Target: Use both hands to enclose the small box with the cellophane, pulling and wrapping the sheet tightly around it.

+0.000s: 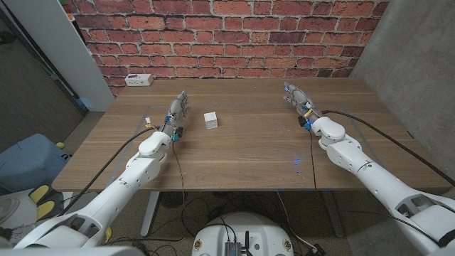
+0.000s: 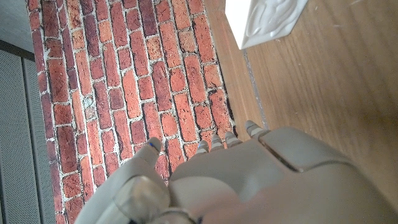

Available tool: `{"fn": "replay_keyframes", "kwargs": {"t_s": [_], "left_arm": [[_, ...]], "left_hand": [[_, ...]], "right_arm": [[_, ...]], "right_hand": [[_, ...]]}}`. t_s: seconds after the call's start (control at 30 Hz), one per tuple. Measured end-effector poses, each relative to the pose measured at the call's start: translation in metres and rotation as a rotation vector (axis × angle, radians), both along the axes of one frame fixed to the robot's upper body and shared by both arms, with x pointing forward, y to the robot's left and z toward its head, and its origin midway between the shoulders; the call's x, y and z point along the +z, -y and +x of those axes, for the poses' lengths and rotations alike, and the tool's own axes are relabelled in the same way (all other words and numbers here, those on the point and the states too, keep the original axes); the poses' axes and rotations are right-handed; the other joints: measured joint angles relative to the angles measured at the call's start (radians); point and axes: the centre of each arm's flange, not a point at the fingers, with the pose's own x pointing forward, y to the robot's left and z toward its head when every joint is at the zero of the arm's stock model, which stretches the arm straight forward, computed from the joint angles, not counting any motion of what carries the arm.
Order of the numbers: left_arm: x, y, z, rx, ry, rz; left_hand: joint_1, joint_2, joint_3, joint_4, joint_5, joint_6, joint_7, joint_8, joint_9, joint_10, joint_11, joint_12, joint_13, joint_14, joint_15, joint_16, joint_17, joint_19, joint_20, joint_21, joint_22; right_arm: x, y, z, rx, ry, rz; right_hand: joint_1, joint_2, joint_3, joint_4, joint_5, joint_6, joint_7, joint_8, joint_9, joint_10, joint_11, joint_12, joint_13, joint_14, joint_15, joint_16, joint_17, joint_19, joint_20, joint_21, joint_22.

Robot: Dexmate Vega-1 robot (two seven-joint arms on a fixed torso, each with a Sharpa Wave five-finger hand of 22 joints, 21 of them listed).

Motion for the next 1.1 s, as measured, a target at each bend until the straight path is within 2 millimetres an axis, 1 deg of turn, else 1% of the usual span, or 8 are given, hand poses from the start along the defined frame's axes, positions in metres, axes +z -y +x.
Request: {"fn": "replay_keyframes", "kwargs": {"t_s": [0.13,0.27,0.37,0.43,0.5,0.73,0.97,1.1], "left_arm": [[-0.002,-0.002,-0.002,0.003,0.0,-0.003],[-0.004,-0.004,-0.004,0.006,0.001,-0.007],[-0.006,-0.005,-0.005,0.007,0.0,-0.01],[-0.007,-0.005,-0.005,0.008,0.0,-0.01],[-0.008,-0.006,-0.006,0.009,0.0,-0.013],[-0.012,-0.009,-0.009,0.013,-0.002,-0.018],[-0.014,-0.01,-0.011,0.015,-0.001,-0.024],[-0.015,-0.011,-0.012,0.016,0.0,-0.027]], "left_hand": [[0.0,0.0,0.0,0.0,0.0,0.0,0.0,0.0,0.0,0.0,0.0,0.004,0.0,-0.001,0.001,0.0,0.0,0.0,0.0,0.0,0.0],[0.0,0.0,0.0,0.0,0.0,0.0,0.0,0.0,0.0,0.0,0.0,0.004,0.0,-0.004,0.004,0.0,0.0,0.0,0.0,0.0,0.0],[0.0,0.0,0.0,0.0,0.0,0.0,0.0,0.0,0.0,0.0,0.0,0.004,0.0,-0.004,0.004,0.004,0.0,0.0,0.0,0.0,0.0],[0.0,0.0,0.0,0.0,0.0,0.0,0.0,0.007,0.0,0.0,0.0,0.004,0.0,-0.004,0.004,0.004,0.0,0.0,0.0,0.0,0.0],[0.0,0.0,0.0,0.0,0.0,0.0,0.0,0.007,0.0,0.0,0.0,0.004,0.0,-0.004,0.004,0.004,0.0,0.0,0.0,0.0,0.0],[0.0,0.0,0.0,0.0,0.0,0.0,0.0,0.007,0.0,0.0,0.0,0.004,0.0,-0.004,0.004,0.004,0.0,0.0,0.0,0.0,0.0],[0.0,0.0,0.0,0.0,0.0,0.0,0.0,0.007,0.0,0.004,0.004,0.004,0.0,-0.004,0.004,0.004,0.0,0.0,0.0,-0.001,0.0],[0.0,0.0,0.0,0.0,0.0,0.0,0.0,0.007,0.0,0.004,0.004,0.004,0.0,-0.004,0.004,0.004,0.0,0.0,0.0,-0.005,0.0]], "right_arm": [[0.005,-0.005,-0.001,-0.009,0.006,-0.033],[0.011,-0.013,-0.002,-0.016,0.013,-0.08],[0.016,-0.018,-0.003,-0.021,0.022,-0.112],[0.016,-0.019,-0.002,-0.03,0.019,-0.129],[0.022,-0.026,-0.004,-0.027,0.032,-0.156],[0.029,-0.038,-0.006,-0.041,0.039,-0.232],[0.038,-0.052,-0.01,-0.047,0.058,-0.309],[0.042,-0.059,-0.012,-0.049,0.067,-0.345]], "right_hand": [[0.005,0.005,0.002,-0.002,0.0,0.002,0.001,0.004,0.0,0.0,0.0,0.0,0.0,0.006,0.001,0.0,0.0,0.0,0.0,0.0,0.0],[0.005,0.005,0.004,-0.004,0.0,0.009,-0.006,0.004,0.0,0.0,0.0,0.0,0.0,0.01,-0.003,0.008,0.0,0.005,0.006,0.0,0.0],[0.01,0.011,0.008,-0.008,0.0,0.009,-0.006,0.004,0.0,0.005,-0.005,0.0,0.0,0.011,-0.004,0.008,0.0,0.005,0.005,0.0,0.0],[0.011,0.011,0.008,-0.008,0.0,0.009,-0.006,0.004,0.0,0.005,-0.005,0.0,0.0,0.013,-0.006,0.008,0.0,0.005,0.005,0.006,0.0],[0.019,0.013,0.01,-0.01,0.0,0.009,-0.006,0.004,0.0,0.006,-0.006,0.0,0.0,0.017,-0.01,0.008,0.0,0.005,0.005,0.008,0.0],[0.026,0.016,0.016,-0.016,0.0,0.009,-0.006,0.004,0.0,0.009,-0.009,0.0,0.0,0.017,-0.01,0.008,0.0,0.005,0.005,0.008,0.0],[0.026,0.016,0.019,-0.019,0.0,0.009,-0.006,0.004,0.0,0.012,-0.013,0.0,0.0,0.02,-0.013,0.008,0.0,0.005,0.005,0.008,0.0],[0.033,0.023,0.019,-0.019,0.0,0.012,-0.009,0.004,0.0,0.012,-0.013,0.0,0.0,0.024,-0.017,0.008,0.0,0.006,0.005,0.008,0.0]]}}
